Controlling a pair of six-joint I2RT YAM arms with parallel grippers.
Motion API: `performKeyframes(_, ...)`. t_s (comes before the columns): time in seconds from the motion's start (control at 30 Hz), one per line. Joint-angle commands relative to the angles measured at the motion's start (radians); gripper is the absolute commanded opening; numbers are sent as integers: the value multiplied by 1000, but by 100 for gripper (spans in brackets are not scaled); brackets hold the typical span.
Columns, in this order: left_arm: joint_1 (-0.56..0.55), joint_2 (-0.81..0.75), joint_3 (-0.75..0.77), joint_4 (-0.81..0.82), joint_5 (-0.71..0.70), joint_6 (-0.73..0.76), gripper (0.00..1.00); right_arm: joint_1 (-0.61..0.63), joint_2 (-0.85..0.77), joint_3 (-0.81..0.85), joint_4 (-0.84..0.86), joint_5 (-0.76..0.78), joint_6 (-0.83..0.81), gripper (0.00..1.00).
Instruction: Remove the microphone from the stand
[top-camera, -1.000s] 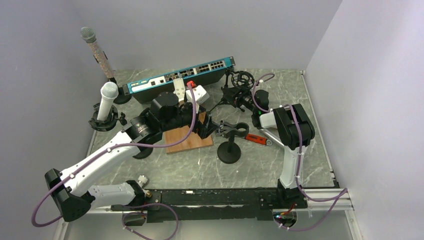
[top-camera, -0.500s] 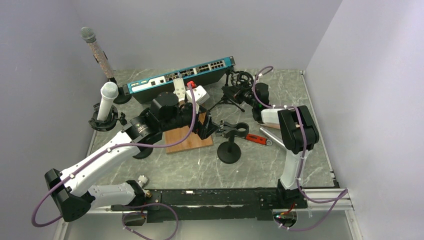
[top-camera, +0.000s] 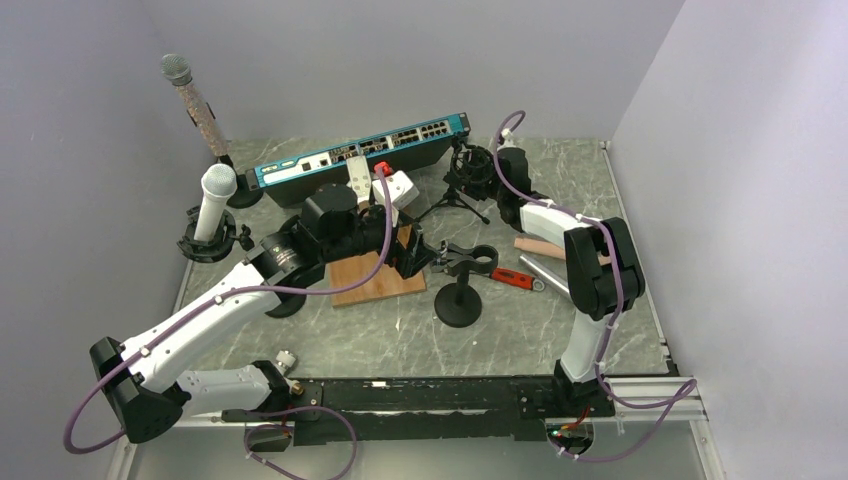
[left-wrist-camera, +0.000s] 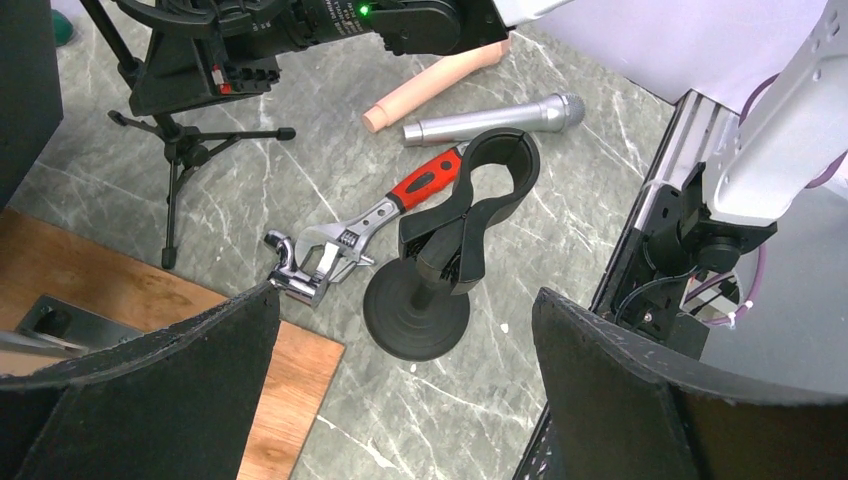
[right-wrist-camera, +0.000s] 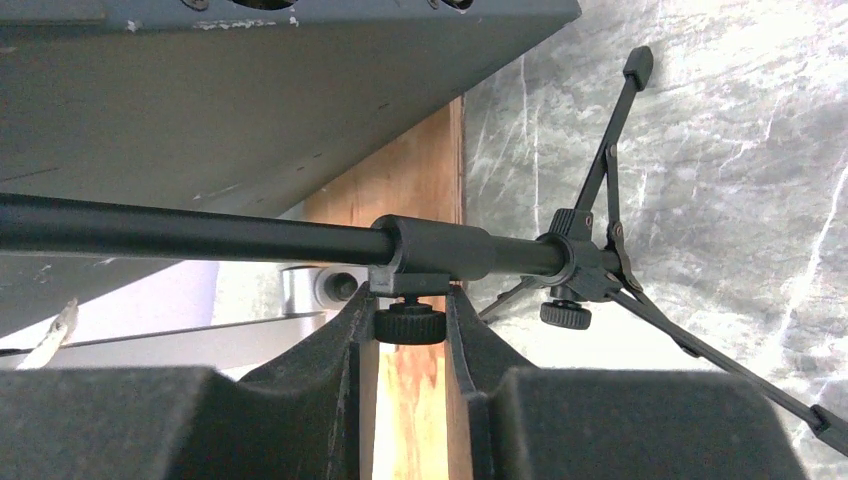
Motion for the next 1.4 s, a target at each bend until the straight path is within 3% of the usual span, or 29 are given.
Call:
performKeyframes(0.0,10,3,12,37,7,-4,99,-11,-17,16,-112,38,-80,0)
performKeyframes(0.17,10,8,14,34,7,-4,99,-21,-6,6,-61,-53,-21,3)
performKeyframes(0.4,10,17,14,32,6,-4,99,-75,-9,-106,183,-191,169,46)
performKeyframes(0.6,11,6,10,37,6,-4,99,-82,-33,-163,234,-202,214,74)
performKeyframes(0.7,10,9,15,33,14,-6,99,-90,-48,-213,313,-205,256,83)
performKeyframes(0.9,11,6,16,30,12,-6,99,-106,12,-237,503,-250,399,86)
performKeyframes(1.07,10,3,14,35,13,-7,99,-105,45,-226,553,-236,461,84)
performKeyframes(1.37,11,5,16,33,10,-5,99,-104,96,-182,561,-225,492,68)
